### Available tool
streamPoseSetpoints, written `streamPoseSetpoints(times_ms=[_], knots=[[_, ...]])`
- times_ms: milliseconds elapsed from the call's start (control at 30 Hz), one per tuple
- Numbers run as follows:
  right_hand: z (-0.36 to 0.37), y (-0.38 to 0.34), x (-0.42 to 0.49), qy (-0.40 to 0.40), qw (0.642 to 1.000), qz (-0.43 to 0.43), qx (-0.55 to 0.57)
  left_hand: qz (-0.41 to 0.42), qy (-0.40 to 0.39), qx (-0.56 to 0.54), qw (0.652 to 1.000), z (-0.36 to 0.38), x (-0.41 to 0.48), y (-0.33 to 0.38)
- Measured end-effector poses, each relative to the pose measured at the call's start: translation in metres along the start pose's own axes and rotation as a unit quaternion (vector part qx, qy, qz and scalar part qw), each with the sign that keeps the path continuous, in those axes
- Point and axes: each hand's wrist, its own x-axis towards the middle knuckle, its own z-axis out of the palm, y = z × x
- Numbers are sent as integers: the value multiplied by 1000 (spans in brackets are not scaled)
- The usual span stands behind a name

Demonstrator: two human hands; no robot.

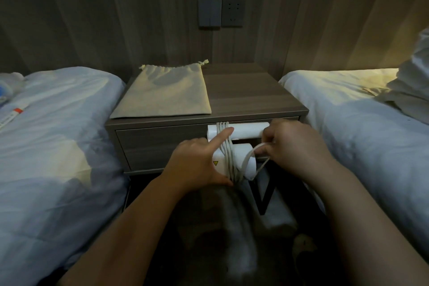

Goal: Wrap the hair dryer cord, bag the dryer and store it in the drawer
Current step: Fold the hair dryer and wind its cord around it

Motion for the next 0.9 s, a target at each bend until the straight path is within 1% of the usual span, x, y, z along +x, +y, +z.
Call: streamPoseSetpoints(times_ms=[67, 133, 333, 433, 500, 567, 667, 800, 900], knots=[[2, 6, 2, -34, 999, -2, 19, 0, 8, 24, 1000, -1, -1, 0], [4, 11, 3, -46, 998, -19, 40, -10, 2, 25, 1000, -2, -2, 0], [11, 11, 8, 32, 986, -32, 161, -21, -15, -28, 999, -5, -1, 0], [20, 12, 9, 17, 976, -25, 216, -8, -60, -43, 997, -10, -2, 2], [28, 11, 10, 9, 971, -22, 238, -4, -106, -77, 991, -13, -2, 5], [35, 12, 11, 6, 969, -23, 247, -3, -127, -101, 987, -16, -3, 8], [42, 14, 11, 24, 964, -26, 262, -10, -131, -127, 983, -17, -4, 9], [42, 13, 8, 95, 954, -68, 275, -27, -124, -162, 979, -18, -3, 8], [38, 13, 8, 96, 953, -76, 277, -23, -103, -157, 982, -18, -4, 5]])
